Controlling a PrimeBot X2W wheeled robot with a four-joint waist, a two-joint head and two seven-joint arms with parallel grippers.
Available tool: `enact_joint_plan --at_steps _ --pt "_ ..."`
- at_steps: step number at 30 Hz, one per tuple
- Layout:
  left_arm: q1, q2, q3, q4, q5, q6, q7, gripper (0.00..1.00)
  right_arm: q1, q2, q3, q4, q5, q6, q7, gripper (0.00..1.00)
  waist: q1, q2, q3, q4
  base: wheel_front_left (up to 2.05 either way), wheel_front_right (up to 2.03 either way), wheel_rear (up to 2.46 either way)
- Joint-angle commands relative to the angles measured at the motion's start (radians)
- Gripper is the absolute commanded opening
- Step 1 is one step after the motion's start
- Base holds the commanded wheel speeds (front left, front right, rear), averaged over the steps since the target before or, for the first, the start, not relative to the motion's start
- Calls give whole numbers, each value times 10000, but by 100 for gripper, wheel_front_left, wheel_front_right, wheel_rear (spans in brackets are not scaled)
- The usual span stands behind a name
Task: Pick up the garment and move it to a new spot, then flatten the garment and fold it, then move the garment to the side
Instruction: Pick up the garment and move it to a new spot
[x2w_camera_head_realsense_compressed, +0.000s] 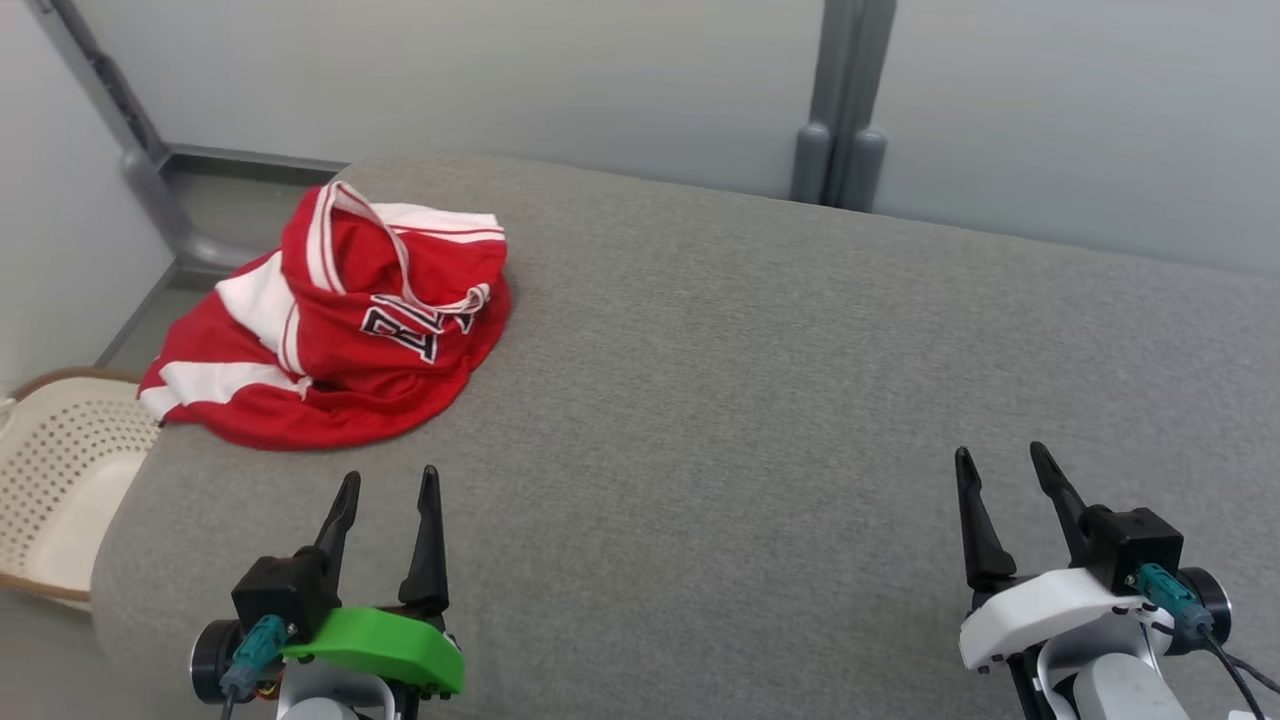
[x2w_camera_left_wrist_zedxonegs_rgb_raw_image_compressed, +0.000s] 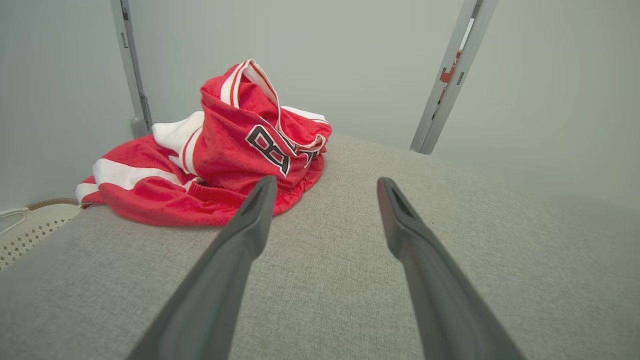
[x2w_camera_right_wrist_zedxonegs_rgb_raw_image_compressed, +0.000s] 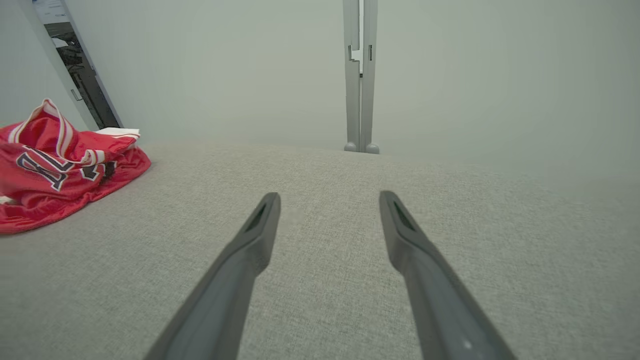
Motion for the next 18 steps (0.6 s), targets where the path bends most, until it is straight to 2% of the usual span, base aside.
enact_joint_plan --at_steps 1,9,18 --pt "-4 54 58 7 127 36 4 100 16 -34 35 -35 55 -3 -31 100 0 0 33 1109 0 0 0" --pt "92 53 351 44 311 -72 4 100 42 -37 249 -62 221 -3 -31 100 0 0 30 2300 0 0 0" --pt "371 48 916 -428 412 154 6 100 -626 -43 967 292 243 -4 -31 100 0 0 305 2549 0 0 0"
